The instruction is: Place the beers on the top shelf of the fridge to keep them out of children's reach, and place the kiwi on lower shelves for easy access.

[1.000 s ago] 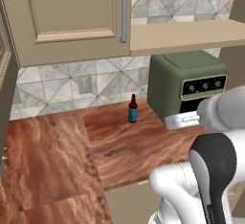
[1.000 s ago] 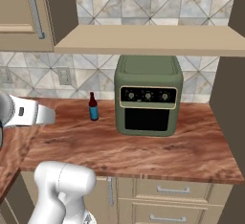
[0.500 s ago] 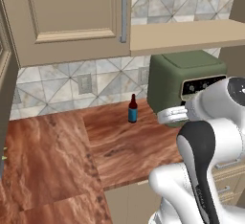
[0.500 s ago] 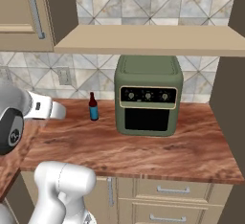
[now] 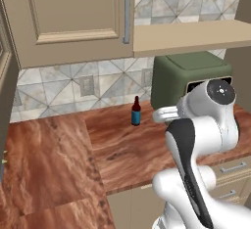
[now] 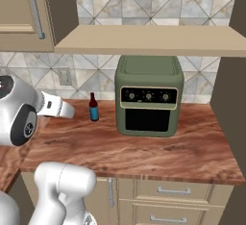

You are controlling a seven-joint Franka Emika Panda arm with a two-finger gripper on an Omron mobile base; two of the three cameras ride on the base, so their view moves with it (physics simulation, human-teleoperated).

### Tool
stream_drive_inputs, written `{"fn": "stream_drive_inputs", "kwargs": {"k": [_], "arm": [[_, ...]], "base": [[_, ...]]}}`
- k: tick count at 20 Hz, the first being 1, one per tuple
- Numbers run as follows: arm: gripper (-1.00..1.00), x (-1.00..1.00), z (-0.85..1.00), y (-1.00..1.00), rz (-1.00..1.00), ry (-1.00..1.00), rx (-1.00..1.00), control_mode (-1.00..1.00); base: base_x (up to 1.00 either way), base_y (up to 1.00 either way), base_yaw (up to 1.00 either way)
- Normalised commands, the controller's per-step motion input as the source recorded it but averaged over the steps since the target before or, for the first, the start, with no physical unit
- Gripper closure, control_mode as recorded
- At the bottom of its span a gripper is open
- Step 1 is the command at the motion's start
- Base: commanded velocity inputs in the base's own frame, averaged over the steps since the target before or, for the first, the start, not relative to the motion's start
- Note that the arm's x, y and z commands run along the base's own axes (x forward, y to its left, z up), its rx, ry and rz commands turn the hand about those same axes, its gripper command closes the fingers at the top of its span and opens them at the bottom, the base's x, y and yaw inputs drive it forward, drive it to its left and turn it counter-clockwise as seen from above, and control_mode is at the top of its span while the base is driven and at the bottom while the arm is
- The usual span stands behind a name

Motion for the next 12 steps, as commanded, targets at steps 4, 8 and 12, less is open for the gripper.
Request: {"fn": "stream_drive_inputs", "kwargs": {"k": [4, 8, 12], "arm": [[-1.00, 0.30, -0.42, 0.13, -0.12, 0.00, 0.00, -1.00], [-1.00, 0.37, -0.32, 0.22, -0.12, 0.00, 0.00, -1.00], [-1.00, 0.28, -0.19, 0.26, -0.10, -0.01, 0.00, -1.00]], "base": [[0.00, 0.00, 0.00], [0.00, 0.00, 0.00], [0.00, 0.00, 0.00]]}}
